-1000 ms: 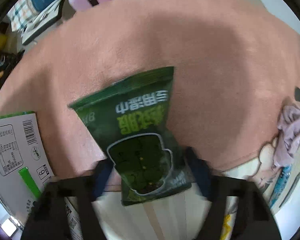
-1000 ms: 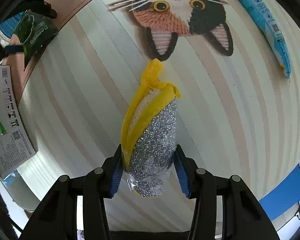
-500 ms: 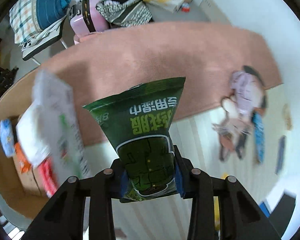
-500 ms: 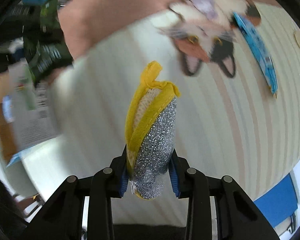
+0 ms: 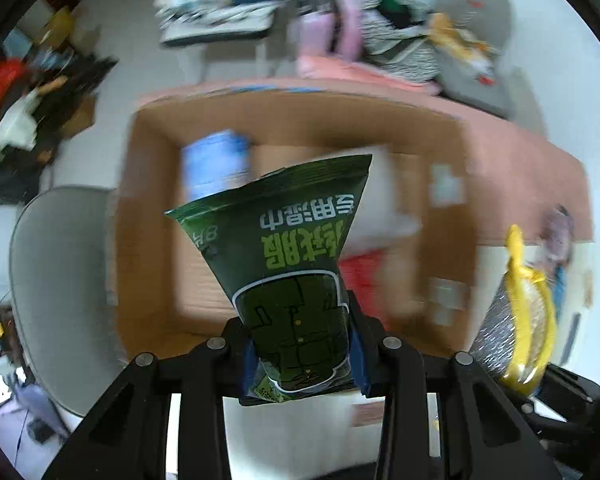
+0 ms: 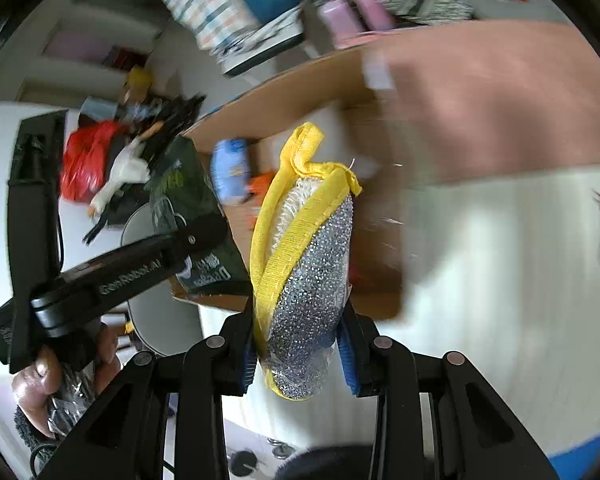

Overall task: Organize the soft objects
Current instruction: 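Place green bag and scrub sponge into the box and open both tools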

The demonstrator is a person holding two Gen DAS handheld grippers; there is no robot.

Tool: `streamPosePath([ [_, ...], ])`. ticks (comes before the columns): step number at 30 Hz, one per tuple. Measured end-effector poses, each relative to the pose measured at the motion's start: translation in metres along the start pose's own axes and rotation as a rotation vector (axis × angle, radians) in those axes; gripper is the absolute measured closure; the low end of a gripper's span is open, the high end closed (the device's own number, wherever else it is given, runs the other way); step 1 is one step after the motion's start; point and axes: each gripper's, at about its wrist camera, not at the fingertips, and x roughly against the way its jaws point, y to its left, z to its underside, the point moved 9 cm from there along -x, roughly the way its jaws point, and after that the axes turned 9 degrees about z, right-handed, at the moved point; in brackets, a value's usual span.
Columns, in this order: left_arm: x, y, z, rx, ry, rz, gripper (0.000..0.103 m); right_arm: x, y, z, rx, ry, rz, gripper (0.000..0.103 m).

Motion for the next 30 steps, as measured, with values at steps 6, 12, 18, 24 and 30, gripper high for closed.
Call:
streamPosePath([
  [6, -0.034, 0.071, -0.007, 0.117, 0.117, 0.014, 0.069, -0.074, 0.044, -0.024, 0.022, 0.071, 0.042, 0.067],
  [12, -0.066, 0.079, -0.002, 0.116, 0.212, 0.018, 0.068, -0.122, 0.053, -0.021, 0.016, 0.128, 0.088, 0.067],
  [18, -0.093, 0.077, 0.014, 0.127, 0.322, 0.055, 0.066, -0.158, 0.054, -0.014, 0.062, 0.239, 0.131, 0.032],
  [24, -0.087, 0.073, 0.019, 0.112, 0.290, 0.041, 0.065, -0.158, 0.045, -0.009, 0.072, 0.226, 0.206, 0.015],
  [30, -0.059, 0.061, 0.025, 0.101, 0.184, 0.034, 0.065, -0.134, 0.032, -0.003, 0.106, 0.164, 0.286, 0.015],
])
